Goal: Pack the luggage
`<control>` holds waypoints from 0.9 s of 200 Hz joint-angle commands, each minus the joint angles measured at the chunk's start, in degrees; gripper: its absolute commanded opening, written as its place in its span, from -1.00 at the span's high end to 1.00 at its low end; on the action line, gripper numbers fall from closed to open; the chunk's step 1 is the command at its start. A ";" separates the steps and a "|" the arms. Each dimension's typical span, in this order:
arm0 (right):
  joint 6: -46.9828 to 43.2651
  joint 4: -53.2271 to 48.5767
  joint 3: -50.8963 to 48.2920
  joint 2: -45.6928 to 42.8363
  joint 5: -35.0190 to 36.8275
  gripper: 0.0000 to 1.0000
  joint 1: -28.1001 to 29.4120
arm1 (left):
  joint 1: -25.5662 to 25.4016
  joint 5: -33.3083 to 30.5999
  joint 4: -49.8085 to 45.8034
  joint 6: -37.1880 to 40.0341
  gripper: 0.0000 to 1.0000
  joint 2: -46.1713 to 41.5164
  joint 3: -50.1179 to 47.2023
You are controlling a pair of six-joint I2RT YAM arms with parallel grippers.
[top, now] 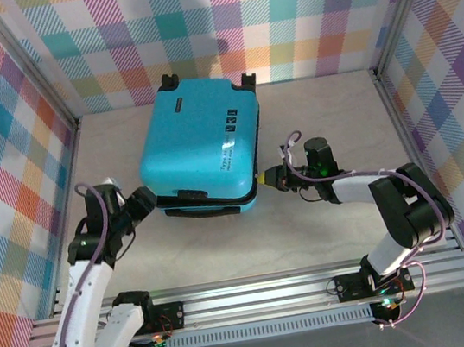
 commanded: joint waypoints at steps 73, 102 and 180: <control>16.47 14.49 0.75 8.45 -9.57 1.00 0.07 | -13.92 4.70 10.88 -0.67 -0.09 -0.20 -6.90; 19.62 15.35 -0.43 8.57 -10.10 1.00 -0.09 | -21.50 4.25 20.45 -0.03 -0.01 7.28 -8.36; 18.37 7.98 -2.63 3.27 -11.46 1.00 -2.86 | -30.63 -0.58 34.48 -0.84 0.06 26.35 -7.61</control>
